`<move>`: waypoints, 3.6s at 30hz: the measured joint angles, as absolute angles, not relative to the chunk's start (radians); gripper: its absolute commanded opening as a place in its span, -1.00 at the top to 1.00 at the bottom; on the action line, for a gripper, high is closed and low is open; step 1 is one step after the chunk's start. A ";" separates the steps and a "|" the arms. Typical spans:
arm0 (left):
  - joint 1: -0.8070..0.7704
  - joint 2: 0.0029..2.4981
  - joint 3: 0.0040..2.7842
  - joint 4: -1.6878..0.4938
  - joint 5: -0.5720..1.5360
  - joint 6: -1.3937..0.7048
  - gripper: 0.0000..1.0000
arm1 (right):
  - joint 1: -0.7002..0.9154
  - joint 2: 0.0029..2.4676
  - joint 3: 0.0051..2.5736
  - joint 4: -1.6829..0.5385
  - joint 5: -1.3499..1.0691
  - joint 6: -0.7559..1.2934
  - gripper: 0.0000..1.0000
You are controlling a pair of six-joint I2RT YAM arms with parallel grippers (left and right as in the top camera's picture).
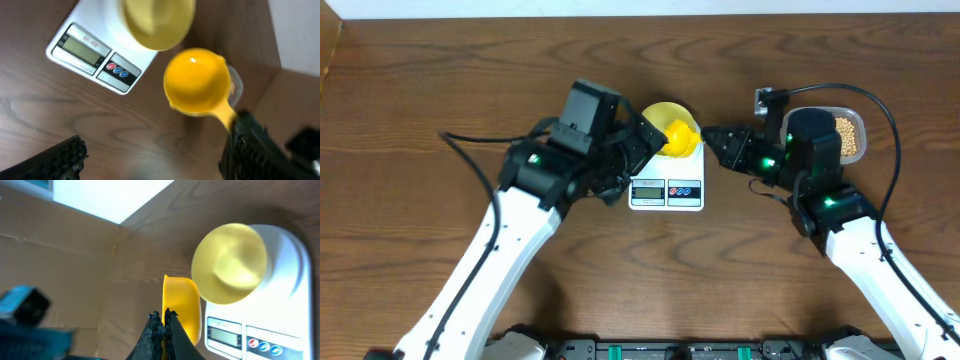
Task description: Scoop item into bowl and weigh 50g on scale
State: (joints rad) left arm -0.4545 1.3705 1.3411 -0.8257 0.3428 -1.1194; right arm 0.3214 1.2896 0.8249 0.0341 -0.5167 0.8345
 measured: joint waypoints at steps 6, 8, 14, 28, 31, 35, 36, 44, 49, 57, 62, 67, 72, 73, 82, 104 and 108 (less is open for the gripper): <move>-0.455 1.328 1.341 -0.826 0.342 -0.915 -0.92 | 0.297 1.290 0.825 -0.022 -0.523 0.775 0.97; -0.455 1.327 1.341 -0.826 0.338 -0.847 -0.92 | 0.290 1.290 0.826 -0.052 -0.524 0.757 0.97; -0.455 1.327 1.341 -0.826 0.331 -0.661 -0.92 | 0.282 1.283 0.855 -0.165 -0.523 0.695 0.97; -0.455 1.327 1.341 -0.829 0.314 -0.388 -0.92 | 0.282 1.266 1.118 -0.618 -0.301 0.521 0.97; -0.455 1.327 1.341 -0.829 0.308 -0.370 -0.92 | 0.282 1.263 1.147 -0.674 -0.237 0.500 0.97; -0.455 1.327 1.341 -0.830 0.308 -0.361 -0.92 | 0.282 1.261 1.171 -0.692 -0.173 0.480 0.97; -0.455 1.327 1.341 -0.831 0.308 -0.361 -0.93 | 0.282 1.261 1.176 -0.693 -0.162 0.477 0.96; -0.455 1.327 1.341 -0.867 0.307 -0.295 -0.93 | 0.282 1.261 1.187 -0.696 -0.098 0.462 0.97; -0.455 1.332 1.341 -0.900 0.262 -0.201 -0.92 | 0.282 1.261 1.188 -0.696 -0.065 0.459 0.97; -0.455 1.406 1.341 -0.916 0.229 -0.107 -0.92 | 0.282 1.261 1.194 -0.688 -0.047 0.450 0.97; -0.455 1.482 1.341 -0.933 0.228 -0.072 -0.93 | 0.282 1.261 1.219 -0.687 -0.043 0.432 0.97; -0.463 1.534 1.341 -0.948 0.172 -0.028 -0.93 | 0.282 1.261 1.235 -0.685 -0.028 0.414 0.97; -0.477 1.536 1.341 -0.955 0.062 -0.017 -0.93 | 0.255 1.261 1.235 -0.684 -0.022 0.408 0.97; -0.480 1.536 1.341 -0.955 0.042 -0.014 -0.93 | 0.245 1.261 1.235 -0.683 -0.021 0.408 0.97; -0.551 1.537 1.341 -0.938 -0.065 -0.007 -0.93 | 0.202 1.261 1.235 -0.661 -0.018 0.408 0.97; -0.658 1.609 1.334 -0.889 -0.298 -0.218 -0.93 | 0.200 1.261 1.235 -0.661 -0.019 0.409 0.97; -0.659 1.609 1.333 -0.884 -0.299 -0.259 -0.93 | 0.200 1.261 1.235 -0.661 -0.019 0.409 0.97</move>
State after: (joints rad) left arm -0.6586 1.6093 1.3334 -0.8841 -0.2989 -0.2588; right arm 0.2001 1.2606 1.2346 -0.6609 -0.0185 0.4091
